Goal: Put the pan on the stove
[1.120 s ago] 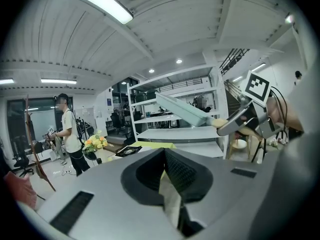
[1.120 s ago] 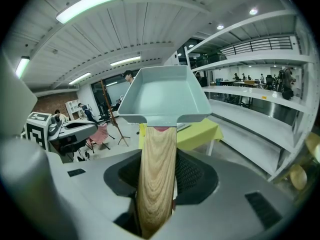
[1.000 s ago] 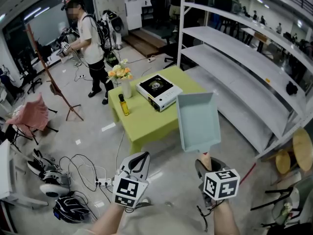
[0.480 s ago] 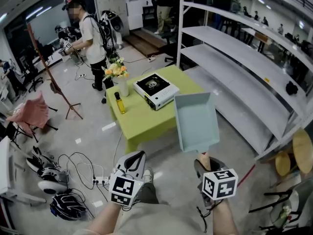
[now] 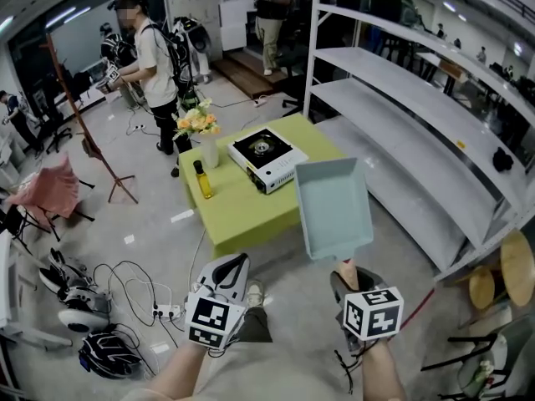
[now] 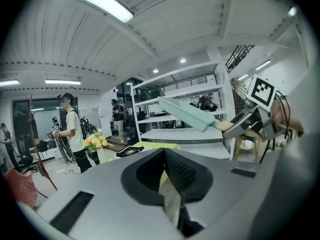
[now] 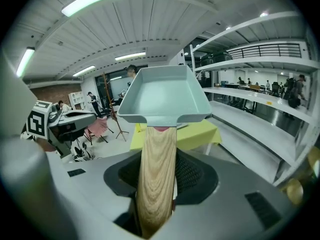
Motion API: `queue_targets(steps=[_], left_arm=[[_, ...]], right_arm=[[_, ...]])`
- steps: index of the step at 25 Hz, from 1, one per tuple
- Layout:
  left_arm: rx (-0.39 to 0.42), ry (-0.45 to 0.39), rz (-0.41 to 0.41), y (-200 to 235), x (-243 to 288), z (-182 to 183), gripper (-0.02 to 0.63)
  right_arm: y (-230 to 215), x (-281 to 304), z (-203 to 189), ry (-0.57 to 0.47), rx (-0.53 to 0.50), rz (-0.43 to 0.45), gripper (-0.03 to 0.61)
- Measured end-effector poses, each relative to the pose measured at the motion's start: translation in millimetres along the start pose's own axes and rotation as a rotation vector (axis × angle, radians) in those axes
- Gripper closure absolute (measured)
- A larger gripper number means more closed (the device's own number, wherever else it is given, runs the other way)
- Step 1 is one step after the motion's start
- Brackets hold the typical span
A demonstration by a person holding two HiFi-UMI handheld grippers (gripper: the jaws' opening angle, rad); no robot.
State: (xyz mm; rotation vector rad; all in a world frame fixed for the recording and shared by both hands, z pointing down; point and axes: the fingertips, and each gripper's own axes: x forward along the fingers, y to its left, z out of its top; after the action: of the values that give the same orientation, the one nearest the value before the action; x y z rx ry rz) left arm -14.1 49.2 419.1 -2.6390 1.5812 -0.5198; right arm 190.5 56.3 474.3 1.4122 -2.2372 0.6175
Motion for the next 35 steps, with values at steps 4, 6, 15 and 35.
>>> queue_targets(steps=[4, 6, 15, 35], left_arm=[[-0.01, -0.011, 0.0, 17.2, 23.3, 0.3, 0.607], [-0.014, -0.01, -0.008, 26.2, 35.2, 0.8, 0.607], [-0.016, 0.003, -0.029, 85.0, 96.8, 8.9, 0.607], [-0.05, 0.056, -0.121, 240.5, 256.4, 6.5, 0.607]], right_arm=[[-7.0, 23.8, 9.2, 0.018, -0.012, -0.008, 0.423], [-9.8, 36.4, 16.6, 0.024, -0.011, -0.012, 0.423], [-19.9, 103.6, 59.0, 0.064, -0.005, -0.025, 0.423], [-24.9, 301.5, 181.0, 0.158, 0.003, -0.036, 0.423]])
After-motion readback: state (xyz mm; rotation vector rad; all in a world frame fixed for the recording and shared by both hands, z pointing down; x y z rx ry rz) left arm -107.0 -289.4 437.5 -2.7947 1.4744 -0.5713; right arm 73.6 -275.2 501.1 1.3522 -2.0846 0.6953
